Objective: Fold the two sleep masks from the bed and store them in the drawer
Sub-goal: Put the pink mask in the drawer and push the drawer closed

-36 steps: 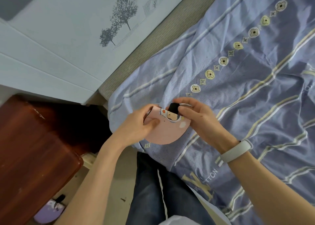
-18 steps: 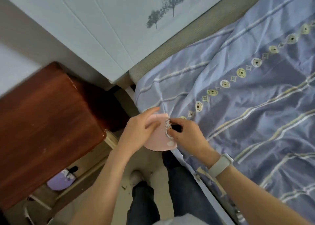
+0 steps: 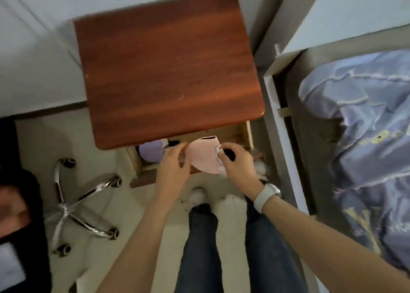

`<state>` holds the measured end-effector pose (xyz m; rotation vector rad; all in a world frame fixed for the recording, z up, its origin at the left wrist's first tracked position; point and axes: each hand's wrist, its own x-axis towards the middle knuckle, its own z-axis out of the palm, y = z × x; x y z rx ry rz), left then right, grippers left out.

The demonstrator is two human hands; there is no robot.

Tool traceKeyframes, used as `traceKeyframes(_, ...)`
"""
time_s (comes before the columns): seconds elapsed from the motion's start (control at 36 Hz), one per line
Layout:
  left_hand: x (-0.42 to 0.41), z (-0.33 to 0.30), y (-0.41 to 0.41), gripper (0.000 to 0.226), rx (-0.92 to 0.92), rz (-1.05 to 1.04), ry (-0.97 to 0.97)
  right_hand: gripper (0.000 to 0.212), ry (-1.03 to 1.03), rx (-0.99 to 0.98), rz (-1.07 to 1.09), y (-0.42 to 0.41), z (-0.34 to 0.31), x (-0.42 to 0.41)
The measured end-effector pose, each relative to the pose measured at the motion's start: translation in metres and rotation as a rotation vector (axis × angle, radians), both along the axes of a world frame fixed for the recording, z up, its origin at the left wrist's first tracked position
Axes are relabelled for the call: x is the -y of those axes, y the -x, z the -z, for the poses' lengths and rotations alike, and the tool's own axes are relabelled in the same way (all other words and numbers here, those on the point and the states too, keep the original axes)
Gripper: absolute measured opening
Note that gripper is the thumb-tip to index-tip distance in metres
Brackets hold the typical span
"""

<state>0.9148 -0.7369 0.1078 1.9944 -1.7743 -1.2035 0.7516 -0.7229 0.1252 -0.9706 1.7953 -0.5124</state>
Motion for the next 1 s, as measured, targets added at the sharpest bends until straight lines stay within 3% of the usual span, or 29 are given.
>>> traceKeyframes(0.08,-0.006,0.024,-0.044,0.034,0.026,-0.06,-0.036,0.026,0.029,-0.059,-0.032,-0.032,0.024,0.009)
traceKeyframes(0.28,-0.02,0.069,-0.084,0.036,0.111,0.102,-0.065,0.03,-0.103,-0.185,0.006,-0.052,0.089,0.037)
traceKeyframes(0.42,-0.035,0.084,-0.079,0.048,0.182,0.205,0.029,0.031,-0.117,-0.245,0.063,-0.047,0.116,0.053)
traceKeyframes(0.56,-0.043,0.094,-0.078,0.042,0.249,0.199,0.139,0.026,-0.103,-0.249,0.112,-0.048,0.131,0.064)
traceKeyframes(0.72,-0.044,0.093,-0.077,0.041,0.253,0.21,0.14,0.024,-0.078,-0.389,-0.11,-0.046,0.14,0.063)
traceKeyframes(0.86,-0.044,0.09,-0.075,0.044,0.277,0.206,0.125,0.055,-0.122,-0.427,-0.183,-0.041,0.137,0.055)
traceKeyframes(1.0,-0.049,0.092,-0.078,0.032,0.363,0.276,0.218,0.031,0.032,-0.534,-0.332,-0.024,0.111,0.018)
